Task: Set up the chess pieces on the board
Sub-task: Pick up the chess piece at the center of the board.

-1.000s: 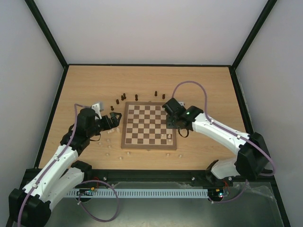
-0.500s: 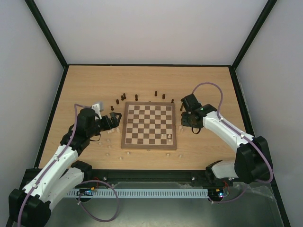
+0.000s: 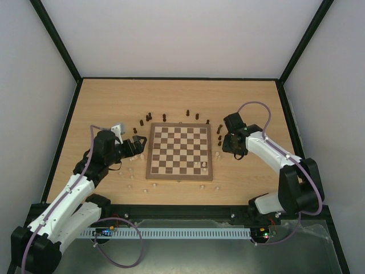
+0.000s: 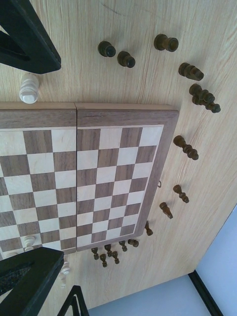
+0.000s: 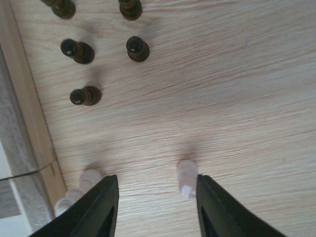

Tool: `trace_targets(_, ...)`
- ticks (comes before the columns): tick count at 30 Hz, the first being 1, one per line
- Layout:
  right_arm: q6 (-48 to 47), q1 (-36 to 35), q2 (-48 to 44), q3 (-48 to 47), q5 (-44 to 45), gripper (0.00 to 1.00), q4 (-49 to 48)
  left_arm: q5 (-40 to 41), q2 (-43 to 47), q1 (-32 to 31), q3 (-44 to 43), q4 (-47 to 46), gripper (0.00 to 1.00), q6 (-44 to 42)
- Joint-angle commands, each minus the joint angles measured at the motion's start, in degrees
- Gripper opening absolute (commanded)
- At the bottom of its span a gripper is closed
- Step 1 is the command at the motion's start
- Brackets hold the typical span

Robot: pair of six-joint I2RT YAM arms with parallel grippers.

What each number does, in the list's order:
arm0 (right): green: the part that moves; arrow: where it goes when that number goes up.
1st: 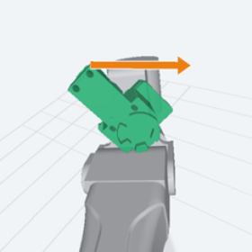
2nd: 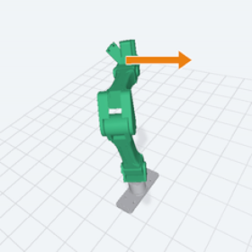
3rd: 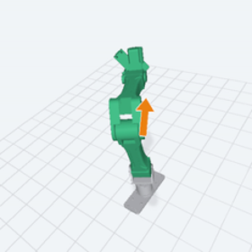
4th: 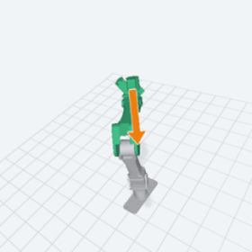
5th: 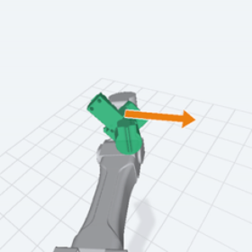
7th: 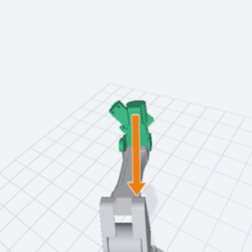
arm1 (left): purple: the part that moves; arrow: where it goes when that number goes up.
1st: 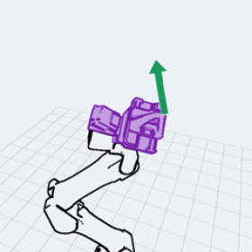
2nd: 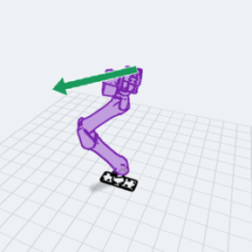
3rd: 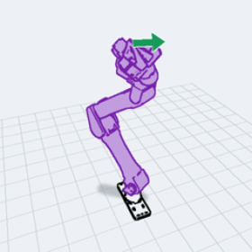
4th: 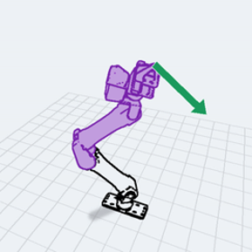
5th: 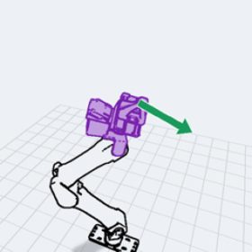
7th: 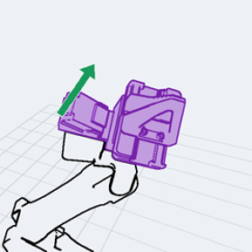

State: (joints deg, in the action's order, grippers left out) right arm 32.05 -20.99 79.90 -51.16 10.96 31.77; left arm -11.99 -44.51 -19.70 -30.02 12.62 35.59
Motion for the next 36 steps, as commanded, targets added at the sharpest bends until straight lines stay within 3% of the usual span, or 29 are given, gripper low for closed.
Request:
trace_targets(1, -0.4, 0.2, 2.3, 0.1, 1.1, 0.5, 2.3, -1.0, -0.3, -0.2, -0.7, -0.6, 0.99, -0.1)
trace_targets(5, -0.3, 0.2, 3.8, 0.2, 1.4, 0.54, 2.4, -1.4, -0.5, -0.2, -0.7, -0.9, 1.0, -0.1)
trace_targets(20, 1.8, 0.2, 7.3, 1.5, 1.6, 0.53, 2.5, -6.1, -1.8, -0.3, 0.4, -3.3, 0.99, 0.1)
trace_targets(36, 2.5, 0.2, 3.8, 3.5, -0.2, 0.49, 0.2, -6.8, -2.3, -0.8, 0.9, -4.8, 1.0, 0.4)
